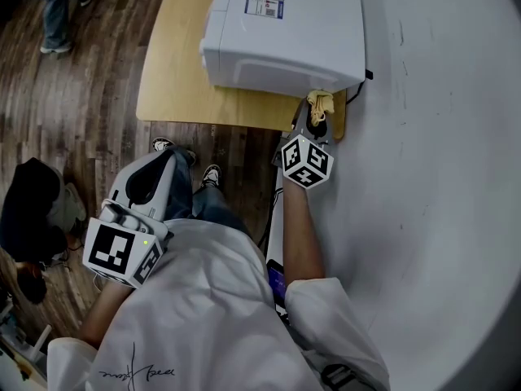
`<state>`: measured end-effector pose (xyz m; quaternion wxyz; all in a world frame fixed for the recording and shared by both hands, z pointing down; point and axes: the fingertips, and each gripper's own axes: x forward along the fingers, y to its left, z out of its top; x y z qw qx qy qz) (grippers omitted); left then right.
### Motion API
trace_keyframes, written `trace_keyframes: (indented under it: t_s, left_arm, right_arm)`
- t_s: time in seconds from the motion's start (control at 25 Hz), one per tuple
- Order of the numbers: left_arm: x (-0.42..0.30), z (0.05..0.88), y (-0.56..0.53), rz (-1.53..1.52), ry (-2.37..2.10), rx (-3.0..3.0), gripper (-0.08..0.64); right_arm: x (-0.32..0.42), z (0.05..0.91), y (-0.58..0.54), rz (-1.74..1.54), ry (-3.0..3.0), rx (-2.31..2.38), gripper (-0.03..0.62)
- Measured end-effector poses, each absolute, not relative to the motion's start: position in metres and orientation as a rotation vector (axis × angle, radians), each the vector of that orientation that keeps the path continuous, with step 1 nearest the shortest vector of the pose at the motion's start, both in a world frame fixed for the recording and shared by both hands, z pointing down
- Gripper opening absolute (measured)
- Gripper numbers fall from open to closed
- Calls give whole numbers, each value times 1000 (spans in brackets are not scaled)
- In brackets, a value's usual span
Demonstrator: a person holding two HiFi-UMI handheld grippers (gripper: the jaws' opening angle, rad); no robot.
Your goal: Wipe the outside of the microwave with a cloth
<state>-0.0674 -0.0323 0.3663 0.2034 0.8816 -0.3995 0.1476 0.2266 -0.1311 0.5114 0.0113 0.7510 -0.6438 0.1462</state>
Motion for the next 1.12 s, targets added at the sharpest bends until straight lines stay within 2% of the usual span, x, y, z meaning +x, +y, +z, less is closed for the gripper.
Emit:
trace_keyframes:
  t_s: [0.36, 1.12]
  left_arm:
    - [-67, 368, -33, 418, -1101, 2461, -9]
    - [-85, 369, -34, 400, -1148, 2431, -9]
  right_arm:
    - [198, 515, -134, 470, -2065, 2285, 117]
    - [86, 522, -150, 519, -2283, 2029, 117]
